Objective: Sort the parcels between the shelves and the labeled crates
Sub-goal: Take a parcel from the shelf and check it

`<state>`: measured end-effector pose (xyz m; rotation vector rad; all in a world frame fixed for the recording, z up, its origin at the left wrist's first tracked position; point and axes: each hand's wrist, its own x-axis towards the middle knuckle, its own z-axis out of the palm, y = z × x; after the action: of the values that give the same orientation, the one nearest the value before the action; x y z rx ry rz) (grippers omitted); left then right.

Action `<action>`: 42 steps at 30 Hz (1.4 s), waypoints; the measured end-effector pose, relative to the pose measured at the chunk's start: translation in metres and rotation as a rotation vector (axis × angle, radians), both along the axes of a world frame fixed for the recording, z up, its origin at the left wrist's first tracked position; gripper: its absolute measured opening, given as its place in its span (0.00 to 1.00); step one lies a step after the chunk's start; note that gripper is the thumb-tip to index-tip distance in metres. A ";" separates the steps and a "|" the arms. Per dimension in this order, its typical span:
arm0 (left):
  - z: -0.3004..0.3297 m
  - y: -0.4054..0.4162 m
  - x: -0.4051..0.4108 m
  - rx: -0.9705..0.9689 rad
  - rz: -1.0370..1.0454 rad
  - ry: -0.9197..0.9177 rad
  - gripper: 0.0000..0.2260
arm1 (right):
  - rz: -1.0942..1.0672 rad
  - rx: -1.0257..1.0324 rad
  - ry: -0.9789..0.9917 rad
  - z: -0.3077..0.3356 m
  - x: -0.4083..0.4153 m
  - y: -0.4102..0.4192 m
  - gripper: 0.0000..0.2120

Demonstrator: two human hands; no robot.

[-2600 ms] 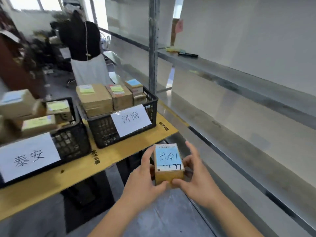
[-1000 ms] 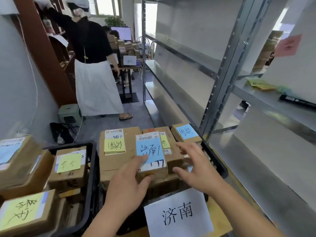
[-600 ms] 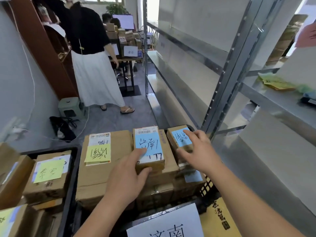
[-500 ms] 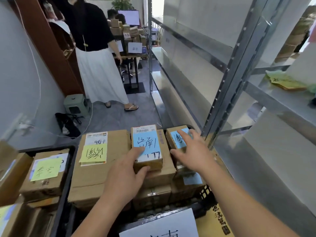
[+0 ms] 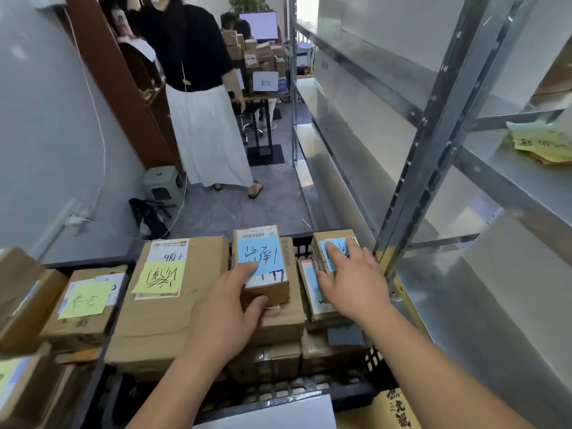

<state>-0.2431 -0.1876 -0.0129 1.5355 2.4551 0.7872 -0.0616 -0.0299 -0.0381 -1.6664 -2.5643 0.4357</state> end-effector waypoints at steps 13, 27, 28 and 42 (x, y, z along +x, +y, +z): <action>-0.001 -0.002 -0.010 -0.023 -0.001 -0.025 0.26 | 0.070 -0.036 0.053 0.003 -0.023 -0.015 0.33; -0.003 -0.019 -0.010 0.004 -0.051 0.027 0.34 | 0.093 0.005 0.066 0.017 -0.018 -0.035 0.33; -0.001 -0.021 -0.009 0.003 -0.051 0.038 0.35 | 0.093 0.011 0.076 0.018 -0.015 -0.038 0.33; 0.017 -0.070 0.031 0.083 -0.462 0.351 0.33 | -0.211 0.084 0.076 0.037 0.049 -0.161 0.33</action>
<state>-0.2120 -0.2579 0.0045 2.3229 2.1424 0.5770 -0.0127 -0.1906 -0.0009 -1.8274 -2.2884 0.3639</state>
